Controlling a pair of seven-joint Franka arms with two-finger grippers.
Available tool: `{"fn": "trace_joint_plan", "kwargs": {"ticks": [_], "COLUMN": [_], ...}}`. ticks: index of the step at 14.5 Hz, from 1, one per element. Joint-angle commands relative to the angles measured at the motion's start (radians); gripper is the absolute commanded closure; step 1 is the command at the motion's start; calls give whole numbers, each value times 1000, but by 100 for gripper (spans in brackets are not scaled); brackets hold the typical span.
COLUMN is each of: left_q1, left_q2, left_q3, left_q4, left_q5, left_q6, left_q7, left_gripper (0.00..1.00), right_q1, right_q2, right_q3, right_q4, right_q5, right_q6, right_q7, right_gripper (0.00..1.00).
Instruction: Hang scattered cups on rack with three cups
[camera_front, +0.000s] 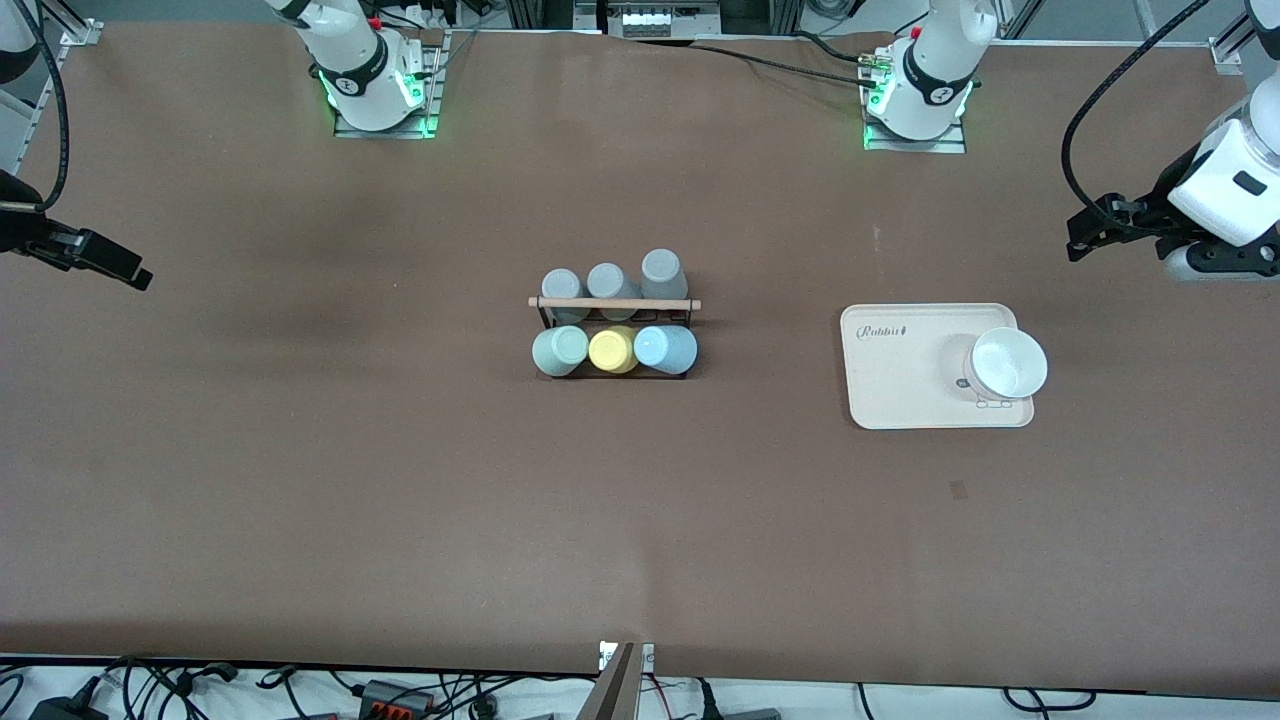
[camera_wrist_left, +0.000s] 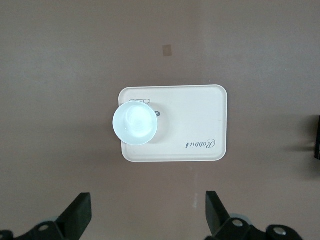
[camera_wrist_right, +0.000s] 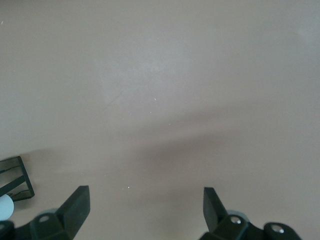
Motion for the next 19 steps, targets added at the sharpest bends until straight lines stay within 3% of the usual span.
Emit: {"fn": "trace_joint_plan", "kwargs": {"ticks": [1, 10, 14, 19], "left_q1": [1, 6, 6, 6], "left_q2": [6, 6, 6, 6], "left_q3": [0, 2, 2, 2], "left_q4": [25, 25, 25, 25], "left_q5": [-17, -17, -17, -17], "left_q6": [-21, -21, -21, -21], "left_q7": [24, 25, 25, 25], "left_gripper": [0, 0, 0, 0], "right_q1": [-17, -16, -22, -11], "right_q2": [7, 6, 1, 82], "right_q3": [10, 12, -23, -20], "right_q4": [24, 24, 75, 84], "right_q5": [-4, 1, 22, 25], "right_q6": [-23, -25, -110, -78], "right_q7": [13, 9, 15, 17], "right_gripper": [0, 0, 0, 0]}}
